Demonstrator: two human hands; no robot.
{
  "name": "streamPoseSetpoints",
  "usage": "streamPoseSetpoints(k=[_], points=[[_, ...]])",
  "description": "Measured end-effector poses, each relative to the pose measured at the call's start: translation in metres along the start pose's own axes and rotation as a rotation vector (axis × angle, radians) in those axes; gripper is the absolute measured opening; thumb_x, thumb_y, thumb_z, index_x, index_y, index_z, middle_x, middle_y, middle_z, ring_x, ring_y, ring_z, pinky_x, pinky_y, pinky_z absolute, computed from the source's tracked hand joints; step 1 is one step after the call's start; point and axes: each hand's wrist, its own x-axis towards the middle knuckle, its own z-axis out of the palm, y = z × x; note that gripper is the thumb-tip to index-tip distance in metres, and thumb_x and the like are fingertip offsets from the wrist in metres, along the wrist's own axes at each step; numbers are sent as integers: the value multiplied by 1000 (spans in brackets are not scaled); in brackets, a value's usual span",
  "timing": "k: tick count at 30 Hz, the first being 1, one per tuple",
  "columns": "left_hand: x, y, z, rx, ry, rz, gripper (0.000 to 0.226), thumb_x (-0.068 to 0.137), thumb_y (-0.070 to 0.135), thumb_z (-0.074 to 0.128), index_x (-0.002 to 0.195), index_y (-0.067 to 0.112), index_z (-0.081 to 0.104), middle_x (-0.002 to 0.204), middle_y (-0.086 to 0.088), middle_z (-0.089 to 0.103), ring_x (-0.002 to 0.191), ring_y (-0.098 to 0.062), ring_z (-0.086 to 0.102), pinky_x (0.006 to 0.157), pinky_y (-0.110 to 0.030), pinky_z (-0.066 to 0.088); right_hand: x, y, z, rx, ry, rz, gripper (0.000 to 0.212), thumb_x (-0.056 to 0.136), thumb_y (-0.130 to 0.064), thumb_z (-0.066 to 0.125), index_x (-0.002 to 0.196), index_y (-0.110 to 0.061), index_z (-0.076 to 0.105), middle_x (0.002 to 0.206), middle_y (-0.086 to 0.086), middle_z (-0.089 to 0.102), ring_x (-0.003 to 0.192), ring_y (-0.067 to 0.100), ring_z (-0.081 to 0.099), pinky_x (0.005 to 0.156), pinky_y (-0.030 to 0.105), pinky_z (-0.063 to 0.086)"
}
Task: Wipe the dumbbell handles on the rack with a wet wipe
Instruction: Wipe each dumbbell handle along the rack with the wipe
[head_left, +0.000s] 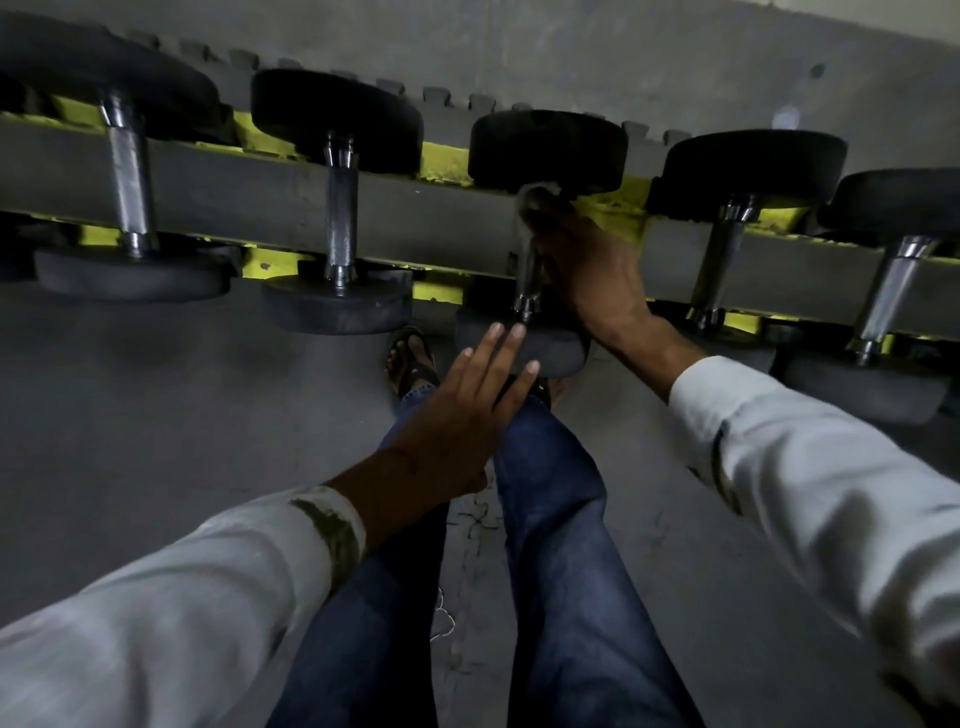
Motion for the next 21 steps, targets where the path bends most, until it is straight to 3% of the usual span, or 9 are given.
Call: streamPoseSetpoints(k=[2, 4, 7, 10, 13, 16, 18, 20, 21], points=[[0, 0, 1, -4, 5, -11, 132, 80, 62, 67, 158, -2, -17, 156, -39, -31, 151, -55, -16, 125, -60, 10, -2, -1, -2, -32, -24, -123, 43, 94, -18, 55, 137, -18, 56, 148, 3, 52, 87, 35, 71, 54, 39, 55], [1, 1, 2, -1, 7, -18, 130, 82, 62, 66, 158, -2, -18, 156, -39, -32, 151, -55, -16, 126, -60, 9, 5, -4, -9, -54, -30, -216, 33, 98, -19, 52, 130, -14, 59, 140, 7, 59, 77, 37, 70, 50, 40, 53], [2, 1, 0, -15, -25, -14, 136, 79, 66, 69, 158, 0, -20, 155, -37, -34, 151, -53, -19, 126, -60, 8, 25, -5, -22, -85, -72, -256, 37, 102, -21, 37, 128, -8, 60, 136, 14, 61, 86, 44, 69, 60, 48, 57], [3, 3, -1, -23, -32, -25, 136, 78, 65, 70, 159, 1, -18, 156, -37, -33, 152, -52, -18, 125, -60, 9, 27, -7, -36, -119, -162, -383, 37, 95, -16, 38, 116, -5, 67, 119, 18, 69, 82, 43, 70, 57, 46, 58], [2, 6, 0, -19, -26, -40, 132, 80, 64, 68, 159, 1, -17, 157, -37, -32, 151, -53, -17, 125, -60, 9, 19, -22, -51, -152, -509, -551, 31, 95, -23, 46, 117, -13, 66, 117, 11, 68, 101, 36, 68, 72, 40, 57], [3, 5, 2, -10, -3, -39, 131, 84, 64, 67, 158, 1, -21, 156, -37, -34, 151, -53, -17, 125, -60, 9, 28, -15, -60, -112, -406, -479, 37, 100, -32, 42, 122, -17, 66, 119, 7, 70, 103, 32, 68, 79, 38, 56], [4, 5, 4, -2, -9, -37, 131, 84, 64, 66, 157, 1, -23, 155, -36, -37, 151, -53, -18, 125, -60, 9, 31, 0, -60, -39, -276, -311, 34, 102, -19, 44, 128, -12, 66, 125, 10, 68, 106, 32, 69, 84, 39, 57], [5, 6, 8, -17, -2, -46, 131, 83, 62, 67, 158, 1, -21, 156, -36, -35, 152, -53, -17, 125, -60, 10, 23, -3, -54, -68, -260, -316, 32, 99, -13, 52, 128, -11, 66, 129, 11, 67, 107, 33, 69, 83, 38, 57], [6, 6, 8, -22, 18, -56, 129, 83, 59, 69, 159, 1, -18, 157, -36, -32, 152, -53, -14, 125, -60, 11, 15, -10, -49, -115, -336, -396, 30, 99, -18, 53, 126, -14, 65, 127, 10, 67, 106, 33, 69, 80, 37, 57]])
